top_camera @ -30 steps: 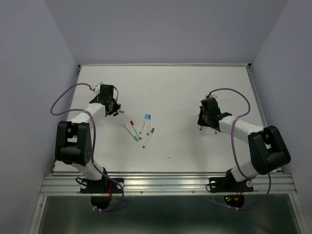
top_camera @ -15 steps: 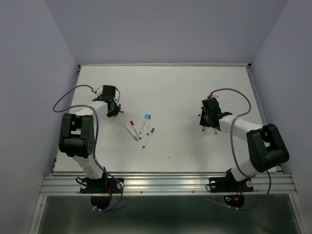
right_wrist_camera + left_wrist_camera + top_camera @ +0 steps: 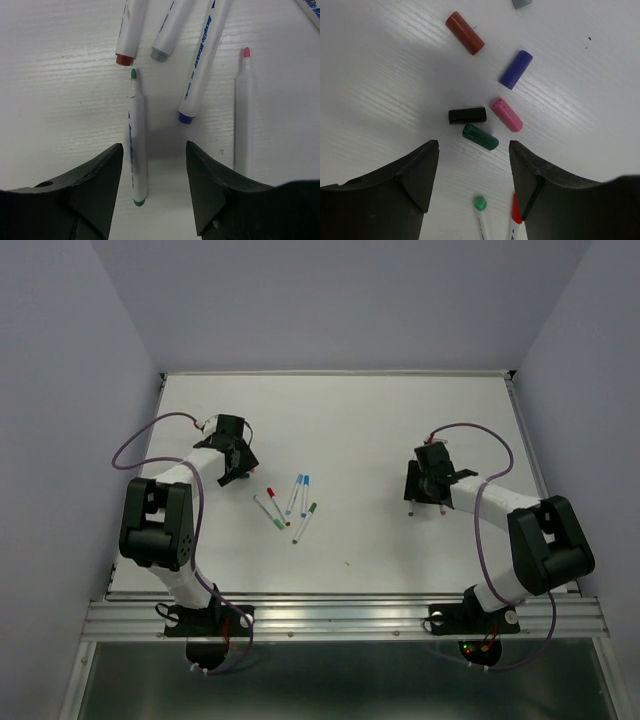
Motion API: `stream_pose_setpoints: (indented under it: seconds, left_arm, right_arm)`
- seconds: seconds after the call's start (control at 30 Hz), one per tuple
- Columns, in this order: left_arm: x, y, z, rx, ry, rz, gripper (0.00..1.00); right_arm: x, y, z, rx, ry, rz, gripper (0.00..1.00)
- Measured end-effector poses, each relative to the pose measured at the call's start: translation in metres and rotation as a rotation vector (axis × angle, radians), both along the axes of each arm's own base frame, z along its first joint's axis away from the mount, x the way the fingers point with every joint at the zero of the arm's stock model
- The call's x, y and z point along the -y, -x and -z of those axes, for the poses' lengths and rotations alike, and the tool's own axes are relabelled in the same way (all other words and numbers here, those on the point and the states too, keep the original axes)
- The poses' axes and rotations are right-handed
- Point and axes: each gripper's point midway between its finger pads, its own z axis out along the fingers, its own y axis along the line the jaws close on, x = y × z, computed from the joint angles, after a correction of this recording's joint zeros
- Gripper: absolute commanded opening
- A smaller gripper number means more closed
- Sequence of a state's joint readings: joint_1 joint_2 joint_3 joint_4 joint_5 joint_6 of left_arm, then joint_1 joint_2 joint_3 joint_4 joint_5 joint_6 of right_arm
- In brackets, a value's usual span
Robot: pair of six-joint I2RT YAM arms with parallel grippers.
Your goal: Open the pen caps
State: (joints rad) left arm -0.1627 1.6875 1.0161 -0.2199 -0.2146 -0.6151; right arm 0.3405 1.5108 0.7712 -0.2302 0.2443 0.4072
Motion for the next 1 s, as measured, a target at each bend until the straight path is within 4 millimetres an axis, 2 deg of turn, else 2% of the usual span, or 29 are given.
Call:
stream_pose_setpoints:
  seconds: [0.07,0.1,0.13,0.27,0.3,0.4,0.43,0.53,0.6,0.63,0.73,0.8,0.93,1.0]
  left_arm:
    - [0.006,0.002,-0.01,0.018,0.004,0.014,0.87]
    - [0.01,0.002,-0.018,0.035,0.008,0.021,0.95]
    - [0.012,0.002,-0.024,0.05,0.011,0.027,0.99]
    - [0.022,0.004,-0.066,0.147,0.031,0.049,0.99]
    - [0.025,0.005,-0.078,0.176,0.037,0.054,0.99]
    - [0.028,0.009,-0.116,0.272,0.059,0.06,0.99]
    - [0.029,0.012,-0.126,0.299,0.066,0.059,0.99]
    - [0.026,0.02,-0.154,0.371,0.08,0.045,0.99]
    - [0.023,0.027,-0.17,0.418,0.09,0.033,0.99]
    - [0.021,0.031,-0.177,0.44,0.094,0.025,0.99]
    - [0.017,0.041,-0.181,0.458,0.098,0.012,0.99]
    - [0.015,0.046,-0.175,0.443,0.098,0.003,0.99]
    - [0.014,0.054,-0.159,0.399,0.095,-0.002,0.99]
    - [0.013,0.058,-0.151,0.38,0.092,-0.001,0.99]
  right_arm:
    - [-0.002,0.002,-0.002,-0.004,-0.011,-0.014,0.6]
    - [-0.005,0.004,-0.005,-0.004,-0.023,-0.027,0.62]
    - [-0.007,0.004,-0.01,0.002,-0.035,-0.039,0.74]
    - [-0.023,0.001,-0.044,0.063,-0.094,-0.095,1.0]
    - [-0.029,0.0,-0.055,0.087,-0.107,-0.112,1.0]
    - [-0.062,0.002,-0.088,0.167,-0.152,-0.193,1.0]
    - [-0.079,0.007,-0.098,0.185,-0.171,-0.227,1.0]
    - [-0.123,0.021,-0.109,0.194,-0.22,-0.291,1.0]
    - [-0.161,0.038,-0.106,0.171,-0.229,-0.334,1.0]
    - [-0.173,0.043,-0.103,0.158,-0.221,-0.346,1.0]
    - [-0.216,0.054,-0.087,0.116,-0.184,-0.357,1.0]
    - [-0.24,0.056,-0.075,0.094,-0.156,-0.344,1.0]
    - [-0.266,0.05,-0.05,0.06,-0.099,-0.289,1.0]
    - [-0.271,0.05,-0.038,0.042,-0.073,-0.275,1.0]
